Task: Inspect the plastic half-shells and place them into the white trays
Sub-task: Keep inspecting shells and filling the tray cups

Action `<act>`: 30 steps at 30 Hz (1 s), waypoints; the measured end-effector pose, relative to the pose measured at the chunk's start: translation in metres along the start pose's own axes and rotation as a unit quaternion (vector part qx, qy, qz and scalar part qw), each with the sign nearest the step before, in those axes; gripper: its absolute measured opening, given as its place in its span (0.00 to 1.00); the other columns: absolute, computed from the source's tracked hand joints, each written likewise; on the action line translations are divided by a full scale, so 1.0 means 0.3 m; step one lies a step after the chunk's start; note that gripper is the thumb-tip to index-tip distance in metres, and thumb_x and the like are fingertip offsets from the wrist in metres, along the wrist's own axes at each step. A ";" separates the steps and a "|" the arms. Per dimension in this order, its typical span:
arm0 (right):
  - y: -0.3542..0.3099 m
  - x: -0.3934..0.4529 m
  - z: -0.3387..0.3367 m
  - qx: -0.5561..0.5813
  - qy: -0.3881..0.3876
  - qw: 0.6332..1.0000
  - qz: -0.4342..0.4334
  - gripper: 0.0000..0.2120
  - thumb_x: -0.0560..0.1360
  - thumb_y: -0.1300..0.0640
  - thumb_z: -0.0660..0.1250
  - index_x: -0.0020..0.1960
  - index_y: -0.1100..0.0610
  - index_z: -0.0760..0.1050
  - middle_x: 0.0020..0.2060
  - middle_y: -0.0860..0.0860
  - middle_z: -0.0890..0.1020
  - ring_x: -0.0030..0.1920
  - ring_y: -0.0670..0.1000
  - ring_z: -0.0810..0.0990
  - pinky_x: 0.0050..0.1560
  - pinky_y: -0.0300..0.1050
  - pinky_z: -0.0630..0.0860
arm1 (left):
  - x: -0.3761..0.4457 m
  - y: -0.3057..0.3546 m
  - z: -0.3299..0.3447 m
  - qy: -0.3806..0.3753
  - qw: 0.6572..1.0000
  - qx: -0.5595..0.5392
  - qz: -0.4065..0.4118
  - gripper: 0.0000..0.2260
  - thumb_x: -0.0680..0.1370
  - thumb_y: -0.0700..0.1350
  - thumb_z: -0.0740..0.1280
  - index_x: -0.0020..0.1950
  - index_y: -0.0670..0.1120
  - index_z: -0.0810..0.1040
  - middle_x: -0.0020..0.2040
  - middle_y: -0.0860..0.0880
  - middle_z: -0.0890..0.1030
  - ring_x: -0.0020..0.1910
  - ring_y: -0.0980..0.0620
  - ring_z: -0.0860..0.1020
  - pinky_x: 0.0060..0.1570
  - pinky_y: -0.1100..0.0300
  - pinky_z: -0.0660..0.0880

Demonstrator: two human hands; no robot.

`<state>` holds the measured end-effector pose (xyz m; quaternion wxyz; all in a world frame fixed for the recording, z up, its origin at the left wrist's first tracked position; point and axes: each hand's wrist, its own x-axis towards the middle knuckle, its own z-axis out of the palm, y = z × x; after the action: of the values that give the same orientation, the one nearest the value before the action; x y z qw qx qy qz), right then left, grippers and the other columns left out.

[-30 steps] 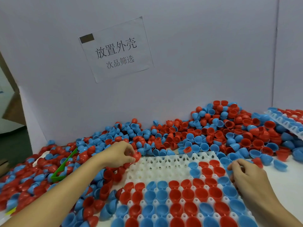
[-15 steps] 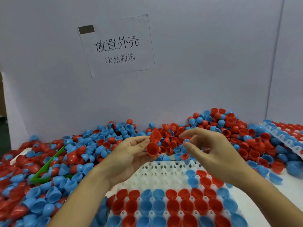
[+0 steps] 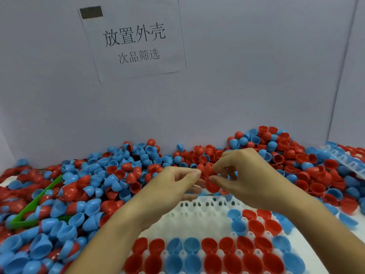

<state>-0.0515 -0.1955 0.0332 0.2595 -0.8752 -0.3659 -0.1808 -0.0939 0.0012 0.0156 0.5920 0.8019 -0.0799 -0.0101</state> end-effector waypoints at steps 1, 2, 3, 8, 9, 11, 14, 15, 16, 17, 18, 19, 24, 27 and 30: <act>0.014 -0.003 0.006 -0.003 -0.020 1.000 0.012 0.10 0.75 0.48 0.69 0.42 0.52 0.84 0.33 0.47 0.81 0.36 0.49 0.77 0.38 0.43 0.77 | 0.001 -0.005 -0.017 0.027 0.999 0.023 -0.001 0.13 0.83 0.52 0.61 0.61 0.50 0.81 0.53 0.53 0.85 0.52 0.59 0.83 0.54 0.62 0.80; 0.025 -0.005 0.011 -0.008 -0.055 0.998 0.025 0.10 0.76 0.49 0.70 0.40 0.53 0.84 0.33 0.49 0.81 0.35 0.50 0.77 0.37 0.42 0.77 | 0.001 -0.007 -0.037 0.047 0.998 0.035 0.000 0.13 0.83 0.52 0.62 0.62 0.50 0.81 0.53 0.54 0.85 0.52 0.59 0.83 0.53 0.62 0.81; 0.034 -0.009 0.015 -0.011 -0.099 0.994 0.036 0.10 0.76 0.50 0.71 0.39 0.54 0.83 0.32 0.50 0.81 0.32 0.49 0.75 0.34 0.41 0.76 | -0.002 -0.006 -0.059 0.060 0.997 0.042 0.001 0.13 0.83 0.53 0.62 0.61 0.50 0.81 0.52 0.54 0.85 0.51 0.59 0.83 0.52 0.62 0.81; 0.051 -0.033 0.058 -0.038 -0.243 0.966 0.080 0.05 0.76 0.52 0.72 0.40 0.47 0.83 0.26 0.32 0.75 0.29 0.33 0.73 0.28 0.29 0.69 | -0.021 0.019 -0.135 0.089 0.996 0.019 0.002 0.11 0.82 0.52 0.62 0.56 0.51 0.83 0.49 0.53 0.86 0.50 0.55 0.84 0.49 0.60 0.82; 0.050 -0.038 0.068 -0.045 -0.253 0.963 0.080 0.03 0.76 0.51 0.72 0.45 0.49 0.84 0.26 0.36 0.76 0.29 0.32 0.74 0.28 0.28 0.68 | -0.022 0.021 -0.142 0.093 0.995 0.021 0.002 0.11 0.82 0.52 0.62 0.55 0.51 0.83 0.49 0.53 0.86 0.50 0.55 0.84 0.49 0.59 0.82; 0.051 -0.041 0.079 -0.064 -0.270 0.957 0.085 0.07 0.75 0.48 0.72 0.50 0.50 0.84 0.29 0.40 0.75 0.29 0.35 0.74 0.27 0.29 0.68 | -0.023 0.023 -0.148 0.097 0.995 0.033 0.004 0.12 0.81 0.53 0.62 0.56 0.51 0.83 0.49 0.53 0.86 0.50 0.56 0.84 0.48 0.60 0.82; 0.054 -0.037 0.073 -0.083 -0.273 0.953 0.099 0.09 0.75 0.47 0.72 0.52 0.49 0.83 0.32 0.41 0.74 0.30 0.38 0.74 0.28 0.33 0.68 | -0.024 0.025 -0.143 0.101 0.994 0.049 0.017 0.11 0.82 0.52 0.62 0.56 0.51 0.83 0.49 0.54 0.86 0.49 0.58 0.84 0.47 0.62 0.82; 0.055 -0.037 0.076 -0.087 -0.274 0.952 0.100 0.08 0.75 0.47 0.72 0.52 0.49 0.83 0.32 0.41 0.75 0.30 0.40 0.74 0.29 0.34 0.69 | -0.024 0.025 -0.139 0.101 0.993 0.058 0.022 0.11 0.82 0.52 0.62 0.56 0.51 0.83 0.48 0.55 0.86 0.49 0.59 0.84 0.47 0.63 0.82; 0.055 -0.038 0.083 -0.093 -0.281 0.950 0.100 0.08 0.75 0.48 0.72 0.52 0.49 0.83 0.33 0.41 0.75 0.31 0.41 0.74 0.29 0.34 0.69 | -0.021 0.024 -0.134 0.097 0.993 0.070 0.027 0.10 0.82 0.51 0.63 0.56 0.52 0.83 0.48 0.56 0.86 0.49 0.60 0.83 0.47 0.62 0.82; 0.054 -0.039 0.090 -0.099 -0.286 0.948 0.101 0.07 0.75 0.49 0.73 0.51 0.49 0.83 0.33 0.41 0.76 0.31 0.42 0.75 0.30 0.34 0.70 | -0.019 0.022 -0.128 0.090 0.992 0.082 0.032 0.10 0.82 0.51 0.63 0.56 0.53 0.82 0.48 0.57 0.86 0.49 0.60 0.83 0.47 0.62 0.82; 0.054 -0.041 0.099 -0.108 -0.290 0.945 0.104 0.06 0.75 0.50 0.73 0.50 0.50 0.83 0.33 0.42 0.76 0.32 0.43 0.76 0.31 0.35 0.72 | -0.018 0.020 -0.123 0.081 0.992 0.094 0.036 0.10 0.82 0.51 0.63 0.57 0.53 0.82 0.47 0.58 0.86 0.49 0.61 0.83 0.47 0.63 0.82; 0.054 -0.044 0.107 -0.118 -0.292 0.943 0.106 0.04 0.74 0.52 0.72 0.47 0.50 0.83 0.33 0.43 0.76 0.33 0.45 0.77 0.33 0.36 0.74 | -0.017 0.017 -0.120 0.073 0.991 0.104 0.038 0.10 0.82 0.51 0.63 0.57 0.53 0.82 0.47 0.59 0.86 0.49 0.61 0.83 0.46 0.63 0.82; 0.043 -0.047 0.131 -0.165 -0.284 0.939 0.106 0.02 0.73 0.56 0.71 0.45 0.54 0.83 0.38 0.47 0.81 0.35 0.49 0.79 0.31 0.38 0.73 | -0.015 -0.004 -0.141 0.092 0.982 0.161 0.041 0.09 0.81 0.53 0.64 0.56 0.56 0.83 0.47 0.63 0.85 0.49 0.65 0.82 0.50 0.61 0.81; 0.041 -0.044 0.119 -0.158 -0.278 0.942 0.103 0.03 0.74 0.55 0.71 0.43 0.53 0.81 0.34 0.44 0.77 0.34 0.47 0.78 0.32 0.39 0.73 | -0.014 -0.013 -0.170 0.122 0.974 0.187 0.037 0.09 0.81 0.53 0.64 0.55 0.57 0.83 0.47 0.63 0.84 0.49 0.67 0.81 0.56 0.58 0.78; 0.045 -0.038 0.102 -0.138 -0.255 0.952 0.097 0.07 0.75 0.51 0.72 0.53 0.50 0.82 0.35 0.40 0.75 0.35 0.44 0.76 0.36 0.39 0.76 | -0.015 -0.016 -0.194 0.148 0.971 0.186 0.034 0.09 0.81 0.52 0.65 0.57 0.55 0.83 0.47 0.60 0.85 0.51 0.65 0.81 0.59 0.56 0.79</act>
<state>-0.0454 -0.1919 -0.0013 0.0505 -0.9507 -0.3050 0.0257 -0.0913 0.0585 0.0282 0.4378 0.8873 -0.0191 0.1439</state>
